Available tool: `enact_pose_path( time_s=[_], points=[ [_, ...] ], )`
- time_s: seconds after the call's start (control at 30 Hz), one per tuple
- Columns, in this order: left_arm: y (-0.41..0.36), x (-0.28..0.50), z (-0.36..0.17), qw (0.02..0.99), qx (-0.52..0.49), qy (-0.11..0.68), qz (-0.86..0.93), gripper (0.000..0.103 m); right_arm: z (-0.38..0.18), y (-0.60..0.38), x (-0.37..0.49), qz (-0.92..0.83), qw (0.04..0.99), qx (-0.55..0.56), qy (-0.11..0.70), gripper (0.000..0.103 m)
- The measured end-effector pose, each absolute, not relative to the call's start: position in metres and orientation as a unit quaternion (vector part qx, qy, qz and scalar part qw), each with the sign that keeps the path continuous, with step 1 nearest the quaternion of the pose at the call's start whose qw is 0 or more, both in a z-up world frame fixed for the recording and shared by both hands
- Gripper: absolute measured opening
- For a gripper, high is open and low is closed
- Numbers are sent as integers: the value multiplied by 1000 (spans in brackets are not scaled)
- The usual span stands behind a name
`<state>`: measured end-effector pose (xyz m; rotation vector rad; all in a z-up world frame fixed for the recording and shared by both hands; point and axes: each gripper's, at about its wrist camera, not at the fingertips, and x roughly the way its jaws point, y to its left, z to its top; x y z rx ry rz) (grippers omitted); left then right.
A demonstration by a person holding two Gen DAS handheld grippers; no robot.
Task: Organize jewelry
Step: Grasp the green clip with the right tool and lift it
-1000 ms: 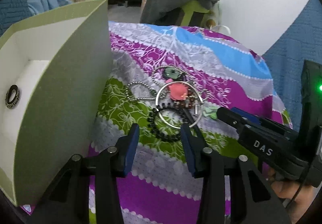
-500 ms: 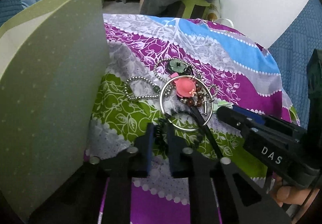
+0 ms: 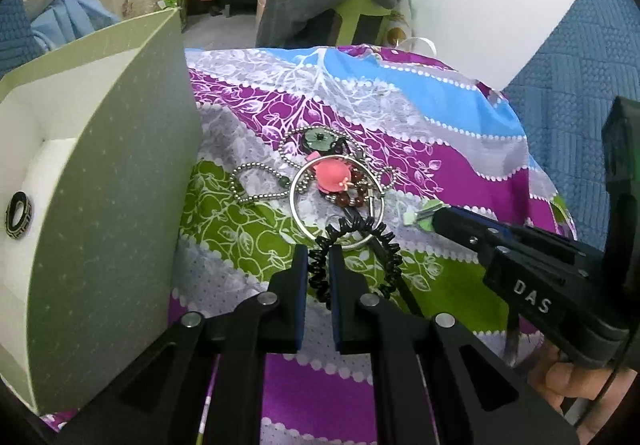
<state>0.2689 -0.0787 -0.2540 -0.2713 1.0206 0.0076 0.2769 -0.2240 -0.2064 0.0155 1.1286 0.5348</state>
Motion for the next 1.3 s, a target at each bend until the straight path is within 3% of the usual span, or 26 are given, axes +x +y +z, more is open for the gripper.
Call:
enact_pose_path(
  time_s=[0.4, 0.43, 0.47, 0.53, 0.9, 1.0, 1.03, 1.3],
  points=[
    [-74, 254, -230, 868, -119, 482, -11, 10, -199, -237, 260, 213, 817, 18, 536, 7],
    [-74, 253, -229, 868, -118, 482, -10, 10, -204, -237, 263, 208, 814, 17, 542, 14],
    [-73, 252, -230, 868, -119, 483, -10, 10, -210, -238, 266, 201, 812, 17, 548, 30],
    [-71, 252, -230, 867, -124, 483, -10, 10, -216, -240, 272, 199, 810, 26, 551, 36],
    [-71, 254, -232, 867, -125, 482, -5, 10, -234, -230, 287, 213, 804, -4, 555, 35],
    [-70, 255, -233, 865, -127, 486, -5, 10, -234, -227, 285, 206, 809, -20, 550, 31],
    [-70, 255, -234, 865, -126, 486, -4, 10, -234, -228, 285, 199, 811, -25, 550, 22],
    [-69, 253, -232, 862, -127, 491, -12, 10, -213, -238, 270, 193, 815, -10, 546, 21]
  ],
)
